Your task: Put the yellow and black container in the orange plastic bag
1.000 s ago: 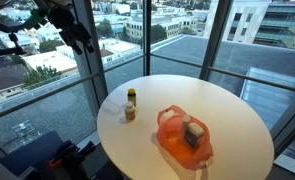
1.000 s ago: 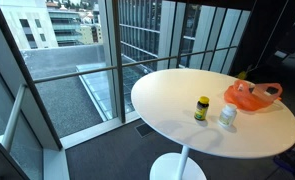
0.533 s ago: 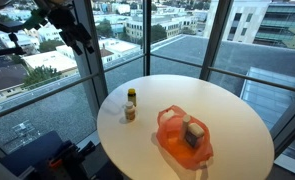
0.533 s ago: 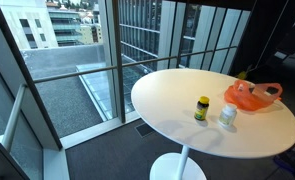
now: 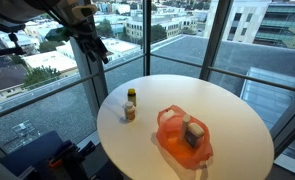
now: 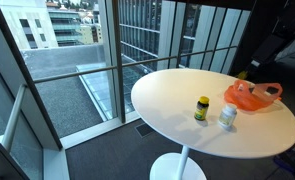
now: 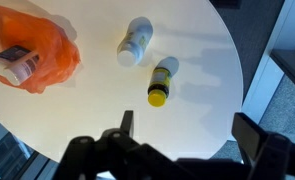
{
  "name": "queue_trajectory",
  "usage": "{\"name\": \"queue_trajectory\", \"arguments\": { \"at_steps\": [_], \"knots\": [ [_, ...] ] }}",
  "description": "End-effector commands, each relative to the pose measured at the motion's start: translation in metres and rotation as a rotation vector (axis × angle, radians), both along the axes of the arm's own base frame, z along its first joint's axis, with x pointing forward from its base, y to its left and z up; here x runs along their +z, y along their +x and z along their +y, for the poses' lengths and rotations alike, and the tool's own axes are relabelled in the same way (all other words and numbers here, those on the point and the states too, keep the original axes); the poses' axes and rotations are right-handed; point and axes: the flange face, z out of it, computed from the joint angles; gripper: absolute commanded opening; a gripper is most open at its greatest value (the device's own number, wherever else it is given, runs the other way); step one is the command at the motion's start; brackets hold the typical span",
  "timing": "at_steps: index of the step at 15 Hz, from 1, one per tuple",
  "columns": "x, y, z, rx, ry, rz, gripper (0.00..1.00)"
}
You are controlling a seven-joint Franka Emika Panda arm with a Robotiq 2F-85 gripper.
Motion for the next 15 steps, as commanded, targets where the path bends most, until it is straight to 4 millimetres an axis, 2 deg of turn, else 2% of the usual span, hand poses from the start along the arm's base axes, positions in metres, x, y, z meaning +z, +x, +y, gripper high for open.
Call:
{"name": "queue_trajectory", "arguments": {
  "at_steps": [1,8,9,10,15],
  "knots": [
    [-0.021,0.028,-0.017,0.010,0.070,-0.032,1.00],
    [-0.064,0.080,-0.032,0.042,0.225,-0.075,1.00],
    [-0.065,0.081,-0.031,0.048,0.227,-0.063,1.00],
    [-0.066,0.068,-0.033,0.030,0.207,-0.066,1.00],
    [-0.070,0.079,-0.032,0.021,0.203,-0.043,1.00]
  ]
}}
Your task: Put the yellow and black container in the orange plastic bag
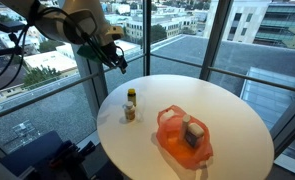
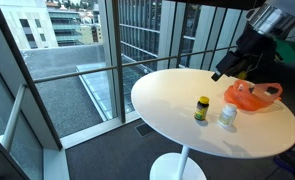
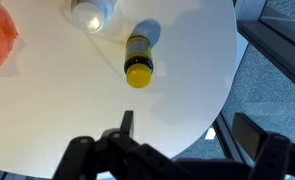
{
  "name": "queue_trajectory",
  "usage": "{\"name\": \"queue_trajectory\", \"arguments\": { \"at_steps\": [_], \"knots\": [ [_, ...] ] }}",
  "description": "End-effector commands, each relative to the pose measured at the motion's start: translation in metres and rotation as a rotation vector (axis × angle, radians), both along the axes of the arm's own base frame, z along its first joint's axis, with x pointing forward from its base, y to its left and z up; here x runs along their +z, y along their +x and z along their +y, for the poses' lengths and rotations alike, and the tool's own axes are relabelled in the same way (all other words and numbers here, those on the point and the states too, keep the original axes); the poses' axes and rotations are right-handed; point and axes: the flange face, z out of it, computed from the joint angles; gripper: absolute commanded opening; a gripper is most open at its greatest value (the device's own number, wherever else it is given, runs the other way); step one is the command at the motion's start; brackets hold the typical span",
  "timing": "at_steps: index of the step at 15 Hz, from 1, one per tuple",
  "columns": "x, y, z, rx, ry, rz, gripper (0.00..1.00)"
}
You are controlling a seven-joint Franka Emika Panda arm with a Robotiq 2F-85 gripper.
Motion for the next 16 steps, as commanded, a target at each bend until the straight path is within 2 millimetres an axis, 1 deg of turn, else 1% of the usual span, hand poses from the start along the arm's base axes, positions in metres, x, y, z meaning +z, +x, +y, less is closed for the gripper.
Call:
{"name": "queue_trajectory", "arguments": {
  "at_steps": [1,5,7,9,13,16],
  "knots": [
    [0.001,0.004,-0.002,-0.016,-0.024,0.045,1.00],
    [0.001,0.015,-0.006,-0.073,-0.088,0.136,1.00],
    [0.002,0.024,-0.008,-0.102,-0.118,0.160,1.00],
    [-0.002,0.035,-0.009,-0.105,-0.123,0.182,1.00],
    [-0.024,0.058,-0.009,-0.103,-0.104,0.194,1.00],
    [-0.047,0.073,-0.007,-0.098,-0.096,0.218,1.00]
  ]
}}
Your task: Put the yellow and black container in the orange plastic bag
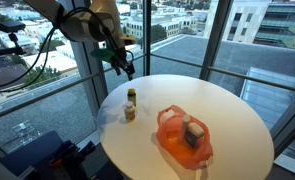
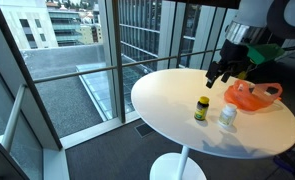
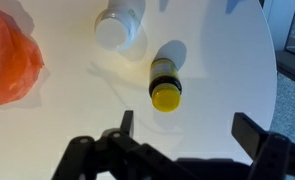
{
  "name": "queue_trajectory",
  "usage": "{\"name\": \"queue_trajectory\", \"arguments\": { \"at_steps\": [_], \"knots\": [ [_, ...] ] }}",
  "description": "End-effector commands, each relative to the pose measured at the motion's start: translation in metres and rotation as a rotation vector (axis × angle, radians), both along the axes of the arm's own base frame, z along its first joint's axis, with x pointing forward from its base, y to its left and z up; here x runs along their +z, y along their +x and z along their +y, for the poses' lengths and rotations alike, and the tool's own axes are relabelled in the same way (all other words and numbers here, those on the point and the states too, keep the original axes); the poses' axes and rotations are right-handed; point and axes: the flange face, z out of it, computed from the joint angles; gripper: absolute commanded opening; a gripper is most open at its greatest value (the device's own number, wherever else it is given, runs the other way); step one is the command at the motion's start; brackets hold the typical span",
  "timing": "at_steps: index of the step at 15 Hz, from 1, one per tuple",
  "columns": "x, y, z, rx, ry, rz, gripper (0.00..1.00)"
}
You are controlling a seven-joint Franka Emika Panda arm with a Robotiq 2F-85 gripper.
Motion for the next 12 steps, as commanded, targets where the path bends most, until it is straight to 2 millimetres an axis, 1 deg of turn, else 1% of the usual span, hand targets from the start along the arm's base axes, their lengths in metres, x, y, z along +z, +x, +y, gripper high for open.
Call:
{"name": "queue_trajectory", "arguments": {
  "at_steps": [1,6,9,10,11,12],
  "knots": [
    [-0.023,0.025,0.001,-0.007,0.005,0.021,1.00],
    [-0.059,0.042,0.002,-0.007,0.004,0.037,1.00],
    [-0.074,0.048,0.002,-0.003,0.012,0.038,1.00],
    [-0.079,0.050,0.002,-0.003,0.013,0.042,0.97],
    [-0.082,0.051,0.002,-0.003,0.013,0.044,0.80],
    [-0.085,0.052,0.002,-0.005,0.013,0.050,0.72]
  ]
}}
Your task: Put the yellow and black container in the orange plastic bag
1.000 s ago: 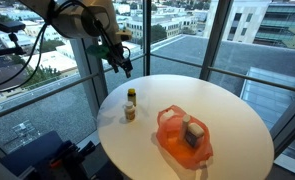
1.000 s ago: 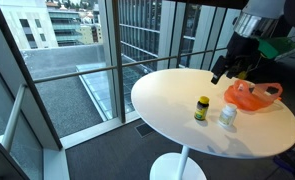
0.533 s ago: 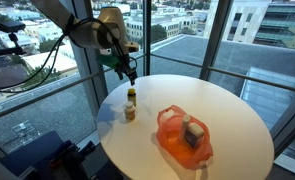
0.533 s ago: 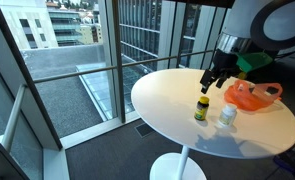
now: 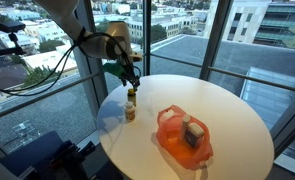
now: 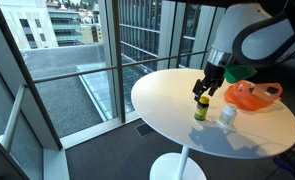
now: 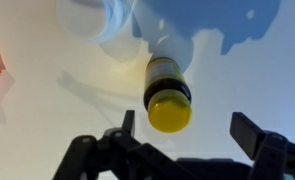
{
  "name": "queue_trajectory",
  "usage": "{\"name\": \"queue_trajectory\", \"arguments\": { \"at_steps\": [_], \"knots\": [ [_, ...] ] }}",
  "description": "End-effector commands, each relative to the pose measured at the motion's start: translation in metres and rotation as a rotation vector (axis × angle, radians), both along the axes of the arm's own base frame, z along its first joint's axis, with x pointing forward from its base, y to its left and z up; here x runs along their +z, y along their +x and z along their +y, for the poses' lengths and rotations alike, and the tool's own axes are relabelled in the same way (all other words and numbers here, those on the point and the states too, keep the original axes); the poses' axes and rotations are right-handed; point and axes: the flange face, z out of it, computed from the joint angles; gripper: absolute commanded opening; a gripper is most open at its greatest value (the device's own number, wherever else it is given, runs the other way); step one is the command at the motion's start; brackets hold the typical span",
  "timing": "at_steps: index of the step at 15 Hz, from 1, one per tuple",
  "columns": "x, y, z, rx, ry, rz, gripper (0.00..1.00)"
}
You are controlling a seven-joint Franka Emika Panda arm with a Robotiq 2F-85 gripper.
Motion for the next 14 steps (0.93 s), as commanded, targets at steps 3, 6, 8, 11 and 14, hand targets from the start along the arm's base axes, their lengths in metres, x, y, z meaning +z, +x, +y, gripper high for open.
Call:
{"name": "queue_trajectory", "arguments": {
  "at_steps": [3,6,8,11,14],
  "knots": [
    [-0.009,0.012,-0.001,0.000,-0.011,0.012,0.49],
    [0.001,0.008,-0.003,-0.002,-0.013,0.001,0.25],
    [0.012,0.004,-0.005,-0.006,-0.012,-0.015,0.19],
    [0.038,-0.004,-0.014,-0.022,-0.009,-0.057,0.19],
    [0.063,-0.013,-0.031,-0.056,-0.008,-0.096,0.19]
  ]
}}
